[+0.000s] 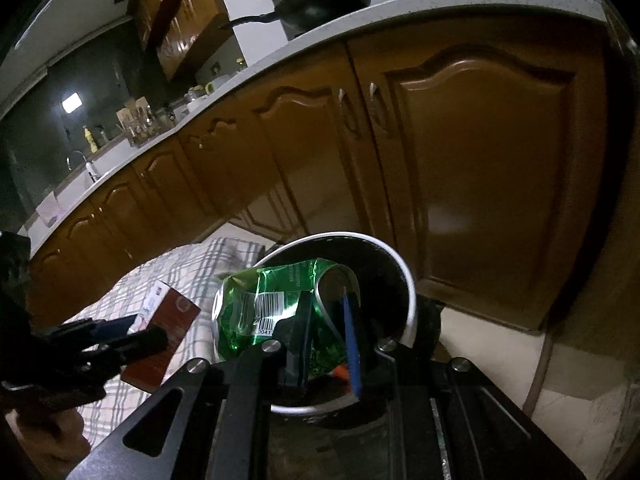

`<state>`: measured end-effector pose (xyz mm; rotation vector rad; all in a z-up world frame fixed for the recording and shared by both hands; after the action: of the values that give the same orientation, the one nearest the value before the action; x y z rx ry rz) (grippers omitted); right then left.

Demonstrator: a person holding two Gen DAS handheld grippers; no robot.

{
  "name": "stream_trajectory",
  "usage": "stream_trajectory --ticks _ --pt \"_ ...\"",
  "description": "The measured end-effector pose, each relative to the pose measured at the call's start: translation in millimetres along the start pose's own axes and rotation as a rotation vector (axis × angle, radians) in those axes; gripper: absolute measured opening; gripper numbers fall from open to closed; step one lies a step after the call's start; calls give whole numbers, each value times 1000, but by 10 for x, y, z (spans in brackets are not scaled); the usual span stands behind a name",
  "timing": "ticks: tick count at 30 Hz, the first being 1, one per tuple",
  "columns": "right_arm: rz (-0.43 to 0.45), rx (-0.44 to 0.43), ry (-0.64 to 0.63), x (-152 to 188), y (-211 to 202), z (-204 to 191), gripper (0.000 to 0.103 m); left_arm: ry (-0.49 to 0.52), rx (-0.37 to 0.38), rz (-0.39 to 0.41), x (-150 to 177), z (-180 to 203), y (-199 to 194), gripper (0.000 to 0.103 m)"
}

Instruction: Collect trash

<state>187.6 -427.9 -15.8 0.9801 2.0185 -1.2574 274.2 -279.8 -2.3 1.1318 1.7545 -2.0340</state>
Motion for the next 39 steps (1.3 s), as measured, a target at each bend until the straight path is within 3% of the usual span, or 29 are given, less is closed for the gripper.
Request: stream_trajectory --ticks 19,22,23,24,29,39 --pt "-66 54 -11 -136 345 160 15 -7 24 -68 -211 150 412 45" --pt "-69 43 -9 -145 351 167 20 -11 34 -66 -211 137 404 58" --pt "-62 46 -4 -150 334 174 28 -14 33 -58 -210 127 388 66" --pt "-58 40 1 -155 322 184 37 -16 33 -49 -205 118 367 67" --pt "-17 20 12 -145 182 139 42 -42 39 -10 -156 27 208 69" --pt "46 -40 33 19 -123 -137 76 -113 15 46 206 -291 -197 73"
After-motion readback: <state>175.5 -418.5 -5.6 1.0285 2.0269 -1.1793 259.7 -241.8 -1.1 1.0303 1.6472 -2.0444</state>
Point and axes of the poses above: each gripper's, at about its wrist camera, not at the fingertips, and y roughly the way its jaws point, z to its right, x to its underside, the point moved 2 cm from there along y, roughly the way its jaws point, and after that the axes turned 13 degrees about -x, right-handed, at the moved point
